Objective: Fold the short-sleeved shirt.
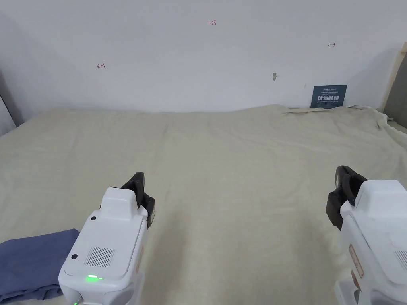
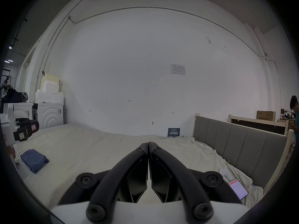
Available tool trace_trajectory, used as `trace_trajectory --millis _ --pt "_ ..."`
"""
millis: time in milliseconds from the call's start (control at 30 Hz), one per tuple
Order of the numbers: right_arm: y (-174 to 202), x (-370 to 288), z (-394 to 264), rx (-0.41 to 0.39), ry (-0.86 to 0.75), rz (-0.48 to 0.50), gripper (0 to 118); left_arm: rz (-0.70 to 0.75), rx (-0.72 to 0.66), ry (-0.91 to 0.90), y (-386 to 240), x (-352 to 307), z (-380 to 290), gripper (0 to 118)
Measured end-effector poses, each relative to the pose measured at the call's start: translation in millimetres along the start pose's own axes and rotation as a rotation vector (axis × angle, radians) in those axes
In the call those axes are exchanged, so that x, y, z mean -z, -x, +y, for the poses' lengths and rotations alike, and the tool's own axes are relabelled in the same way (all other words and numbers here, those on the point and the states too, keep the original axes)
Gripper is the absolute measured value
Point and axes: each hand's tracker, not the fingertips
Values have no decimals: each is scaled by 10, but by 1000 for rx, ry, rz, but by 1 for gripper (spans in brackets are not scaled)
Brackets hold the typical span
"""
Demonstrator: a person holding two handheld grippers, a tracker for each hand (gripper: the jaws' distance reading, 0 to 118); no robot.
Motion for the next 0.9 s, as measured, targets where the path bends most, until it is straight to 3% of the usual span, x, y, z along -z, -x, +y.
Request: trace_trajectory --millis 167,233,267,333,400,467,900 --pt "2 -2 6 4 3 -7 1 -7 -4 8 22 10 -6 0" --pt "-2 -1 9 5 6 -8 8 -7 -9 15 38 22 -11 10" --pt "-5 -1 10 8 8 -5 18 -5 -12 18 44 29 -13 20" --pt "-7 5 8 10 11 -8 55 -9 -27 30 62 39 -12 64" --pt "-9 -1 5 8 6 -10 91 -8 -32 34 65 44 -18 98" --pt "-9 -21 5 9 -4 -9 103 -10 -33 20 64 30 -23 118" --pt "-27 -27 11 16 0 -9 104 -4 -9 8 29 1 -16 118"
